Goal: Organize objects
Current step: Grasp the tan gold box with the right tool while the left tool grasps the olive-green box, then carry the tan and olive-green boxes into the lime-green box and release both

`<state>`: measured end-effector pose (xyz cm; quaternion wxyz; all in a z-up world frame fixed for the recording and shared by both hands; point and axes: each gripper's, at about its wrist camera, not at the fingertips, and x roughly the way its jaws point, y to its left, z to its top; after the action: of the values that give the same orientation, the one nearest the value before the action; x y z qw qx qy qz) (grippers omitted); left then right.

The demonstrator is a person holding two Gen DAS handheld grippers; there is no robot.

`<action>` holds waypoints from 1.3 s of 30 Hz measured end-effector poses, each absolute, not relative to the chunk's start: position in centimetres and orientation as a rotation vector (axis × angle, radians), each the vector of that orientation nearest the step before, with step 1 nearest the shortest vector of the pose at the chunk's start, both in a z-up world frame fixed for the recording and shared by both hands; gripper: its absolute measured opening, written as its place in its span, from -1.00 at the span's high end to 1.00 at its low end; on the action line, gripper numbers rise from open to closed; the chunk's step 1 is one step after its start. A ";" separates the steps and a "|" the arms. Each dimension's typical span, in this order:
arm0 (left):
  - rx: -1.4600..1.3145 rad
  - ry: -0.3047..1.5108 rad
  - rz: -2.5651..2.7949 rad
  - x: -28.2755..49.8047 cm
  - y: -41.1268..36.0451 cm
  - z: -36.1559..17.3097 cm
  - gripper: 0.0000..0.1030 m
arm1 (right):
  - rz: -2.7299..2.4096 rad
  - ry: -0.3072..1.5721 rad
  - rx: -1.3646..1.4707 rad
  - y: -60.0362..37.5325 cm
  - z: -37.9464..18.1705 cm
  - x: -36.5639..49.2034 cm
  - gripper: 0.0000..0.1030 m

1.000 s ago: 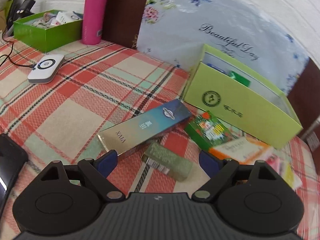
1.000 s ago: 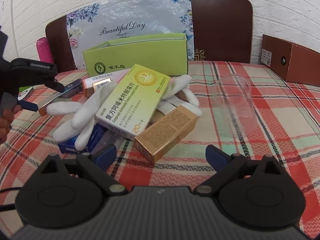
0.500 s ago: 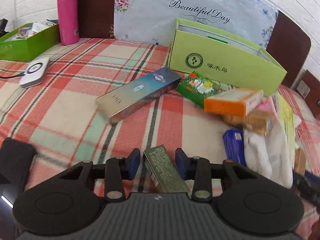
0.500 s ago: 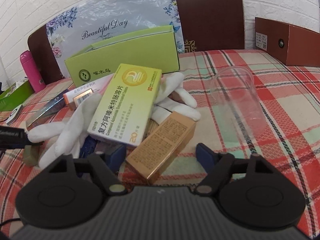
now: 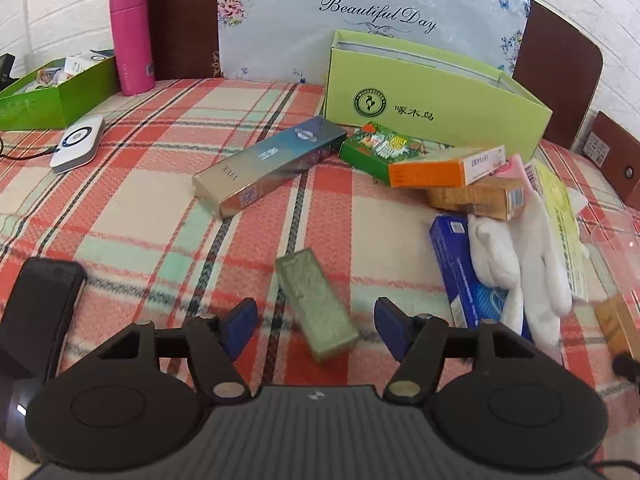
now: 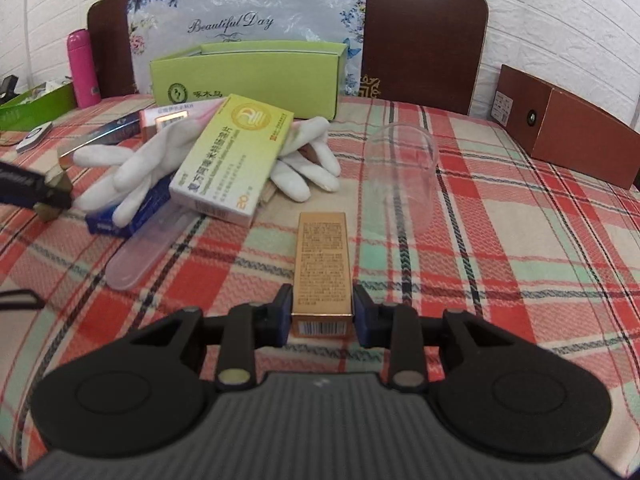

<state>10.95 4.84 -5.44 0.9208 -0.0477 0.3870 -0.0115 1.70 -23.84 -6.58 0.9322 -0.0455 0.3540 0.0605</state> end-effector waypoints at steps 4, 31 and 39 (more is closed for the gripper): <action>-0.053 0.800 -0.094 11.4 3.9 -5.3 0.50 | 0.137 0.721 -0.078 -23.7 -6.4 1.5 0.38; 0.026 0.812 -0.167 10.0 2.7 -5.4 0.47 | 0.151 0.740 -0.046 -23.4 -7.0 3.3 0.29; 0.018 0.794 -0.179 9.3 2.7 -4.6 0.52 | 0.161 0.745 -0.010 -23.6 -6.7 3.2 0.42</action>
<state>9.30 2.67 -4.58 0.9183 0.0089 0.3862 -0.0869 3.21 -23.64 -6.72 0.9282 -0.0048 0.3637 0.0785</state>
